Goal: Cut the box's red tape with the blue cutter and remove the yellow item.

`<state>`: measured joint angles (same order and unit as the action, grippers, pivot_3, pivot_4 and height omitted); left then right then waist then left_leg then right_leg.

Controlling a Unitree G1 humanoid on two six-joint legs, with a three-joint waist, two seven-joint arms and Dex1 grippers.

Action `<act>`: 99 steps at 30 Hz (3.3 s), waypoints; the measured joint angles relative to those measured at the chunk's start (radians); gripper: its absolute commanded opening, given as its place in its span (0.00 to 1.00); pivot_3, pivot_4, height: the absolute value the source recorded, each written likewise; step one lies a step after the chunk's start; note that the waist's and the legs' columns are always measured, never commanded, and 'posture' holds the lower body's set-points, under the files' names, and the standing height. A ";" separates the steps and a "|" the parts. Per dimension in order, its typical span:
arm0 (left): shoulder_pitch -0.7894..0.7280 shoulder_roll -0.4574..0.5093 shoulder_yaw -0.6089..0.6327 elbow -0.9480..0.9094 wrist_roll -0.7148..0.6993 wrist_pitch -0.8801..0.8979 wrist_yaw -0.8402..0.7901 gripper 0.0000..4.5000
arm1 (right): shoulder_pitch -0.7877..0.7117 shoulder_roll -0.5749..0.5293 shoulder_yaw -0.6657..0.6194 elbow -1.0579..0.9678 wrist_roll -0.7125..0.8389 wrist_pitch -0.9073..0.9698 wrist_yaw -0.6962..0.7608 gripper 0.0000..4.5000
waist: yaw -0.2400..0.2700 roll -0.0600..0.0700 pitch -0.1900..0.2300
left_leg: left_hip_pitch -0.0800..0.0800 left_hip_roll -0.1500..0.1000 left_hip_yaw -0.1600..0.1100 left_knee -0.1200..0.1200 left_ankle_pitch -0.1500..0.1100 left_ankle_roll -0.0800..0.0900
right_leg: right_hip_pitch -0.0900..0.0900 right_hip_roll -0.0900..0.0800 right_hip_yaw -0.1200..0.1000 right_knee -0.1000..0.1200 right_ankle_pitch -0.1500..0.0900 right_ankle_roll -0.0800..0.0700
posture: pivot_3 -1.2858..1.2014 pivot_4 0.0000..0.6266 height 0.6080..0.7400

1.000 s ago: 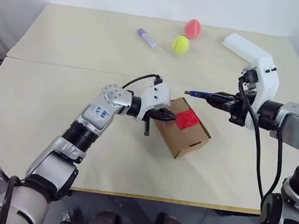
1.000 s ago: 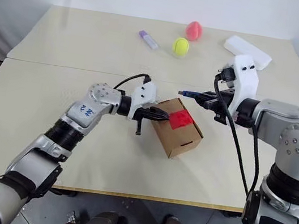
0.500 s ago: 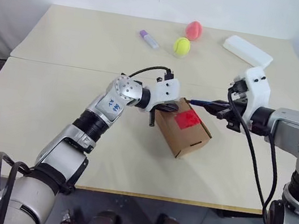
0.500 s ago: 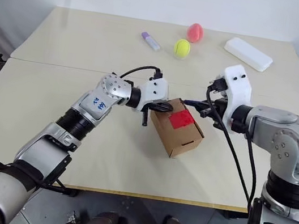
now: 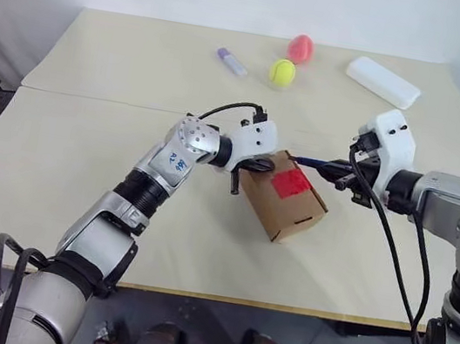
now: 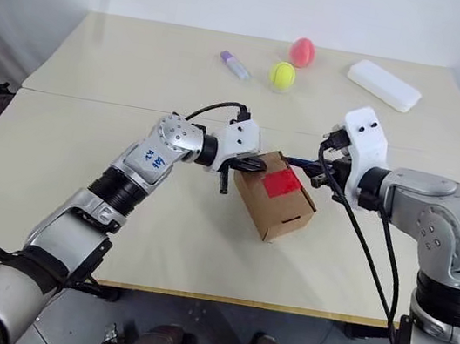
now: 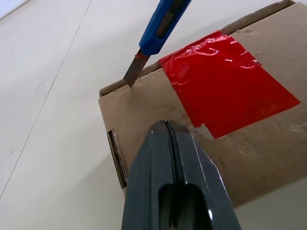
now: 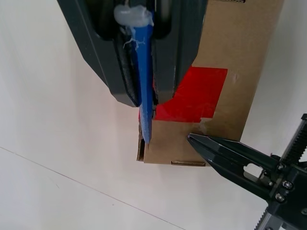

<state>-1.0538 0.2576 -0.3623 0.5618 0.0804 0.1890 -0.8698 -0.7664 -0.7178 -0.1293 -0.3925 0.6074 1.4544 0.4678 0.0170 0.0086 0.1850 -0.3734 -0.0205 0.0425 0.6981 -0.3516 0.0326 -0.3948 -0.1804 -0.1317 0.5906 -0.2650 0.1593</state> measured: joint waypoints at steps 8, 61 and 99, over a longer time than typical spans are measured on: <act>0.000 -0.007 0.000 0.000 0.001 0.002 0.004 0.00 | -0.026 0.008 -0.023 0.000 0.009 0.042 -0.007 0.03 | 0.006 0.000 0.000 | 0.000 0.000 0.000 0.000 0.000 0.000 | 0.000 0.000 0.000 0.000 0.000 0.000 | 0.52 0.24 1.00; -0.014 -0.018 0.004 0.040 0.002 -0.019 0.017 0.00 | -0.011 -0.026 -0.011 0.015 0.008 0.030 -0.001 0.03 | 0.007 0.000 0.000 | 0.000 0.000 0.000 0.001 0.000 0.001 | 0.001 0.000 0.000 -0.001 0.000 0.000 | 0.52 0.24 1.00; -0.015 -0.020 0.007 0.043 0.004 -0.025 0.020 0.00 | -0.002 -0.093 -0.002 -0.055 0.034 0.125 0.025 0.03 | 0.007 -0.001 0.000 | -0.001 0.000 -0.001 0.000 0.000 0.001 | 0.000 0.000 0.000 -0.002 0.000 0.000 | 0.52 0.24 1.00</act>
<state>-1.0688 0.2379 -0.3548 0.6050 0.0848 0.1642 -0.8501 -0.7683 -0.8112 -0.1316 -0.4475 0.6409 1.5796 0.4926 0.0245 0.0081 0.1852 -0.3740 -0.0205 0.0420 0.6983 -0.3517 0.0336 -0.3944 -0.1808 -0.1318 0.5887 -0.2649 0.1589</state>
